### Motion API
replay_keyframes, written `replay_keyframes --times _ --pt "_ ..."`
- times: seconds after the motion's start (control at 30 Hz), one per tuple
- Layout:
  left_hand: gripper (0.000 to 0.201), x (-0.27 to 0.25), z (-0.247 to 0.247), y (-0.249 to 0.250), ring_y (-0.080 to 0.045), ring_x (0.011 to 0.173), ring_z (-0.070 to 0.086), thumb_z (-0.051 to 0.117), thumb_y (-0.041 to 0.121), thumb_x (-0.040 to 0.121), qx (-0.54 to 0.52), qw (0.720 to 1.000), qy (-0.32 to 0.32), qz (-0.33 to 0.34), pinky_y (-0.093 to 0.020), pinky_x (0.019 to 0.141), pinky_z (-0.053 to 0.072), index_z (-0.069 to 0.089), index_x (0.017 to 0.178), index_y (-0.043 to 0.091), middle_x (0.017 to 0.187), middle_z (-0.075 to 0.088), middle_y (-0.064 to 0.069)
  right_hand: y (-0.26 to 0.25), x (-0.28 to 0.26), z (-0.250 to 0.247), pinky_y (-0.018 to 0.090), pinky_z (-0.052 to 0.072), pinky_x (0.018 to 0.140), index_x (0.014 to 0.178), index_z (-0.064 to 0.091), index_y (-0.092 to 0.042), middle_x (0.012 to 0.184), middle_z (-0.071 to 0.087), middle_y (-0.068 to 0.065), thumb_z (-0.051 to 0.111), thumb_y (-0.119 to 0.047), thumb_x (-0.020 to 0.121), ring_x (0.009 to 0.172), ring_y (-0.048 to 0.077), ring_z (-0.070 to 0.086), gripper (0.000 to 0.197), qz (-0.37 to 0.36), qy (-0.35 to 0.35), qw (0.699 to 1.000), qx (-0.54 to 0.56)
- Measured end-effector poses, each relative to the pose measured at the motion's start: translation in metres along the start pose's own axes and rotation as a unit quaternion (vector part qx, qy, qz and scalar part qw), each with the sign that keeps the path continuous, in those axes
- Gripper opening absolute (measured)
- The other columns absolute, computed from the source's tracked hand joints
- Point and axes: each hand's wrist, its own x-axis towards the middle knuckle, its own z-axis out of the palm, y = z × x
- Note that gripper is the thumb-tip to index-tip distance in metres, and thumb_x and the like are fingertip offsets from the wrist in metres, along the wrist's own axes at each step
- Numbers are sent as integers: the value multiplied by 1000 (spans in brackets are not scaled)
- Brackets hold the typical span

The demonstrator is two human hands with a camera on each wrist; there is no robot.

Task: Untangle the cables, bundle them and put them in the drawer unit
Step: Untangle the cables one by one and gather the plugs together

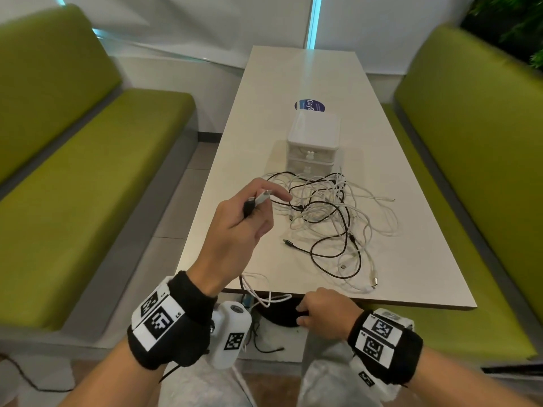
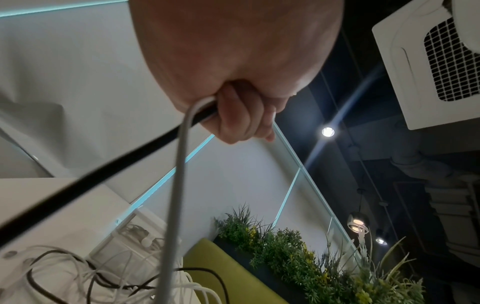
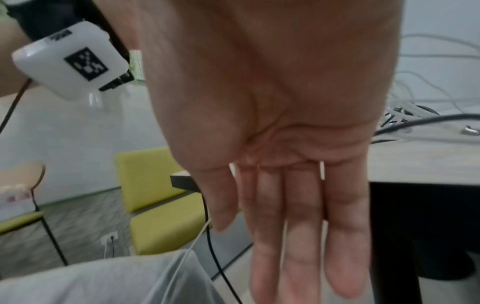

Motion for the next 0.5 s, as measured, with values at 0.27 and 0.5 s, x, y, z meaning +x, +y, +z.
replay_keyframes --times 0.27,0.5 --pt "23 -4 6 -10 -9 50 23 41 15 98 11 1000 -9 -14 -12 48 24 63 102 9 56 28 -6 -34 -16 -49 23 50 72 114 67 -31 89 70 -11 65 -38 87 74 2 60 27 -175 63 979 84" --pt "26 -7 -1 -3 -7 47 23 43 28 97 -46 999 -23 -17 -16 45 21 65 99 15 57 24 -9 -35 5 -23 32 44 68 100 62 -17 90 67 8 48 -27 97 77 22 56 18 -111 78 990 34"
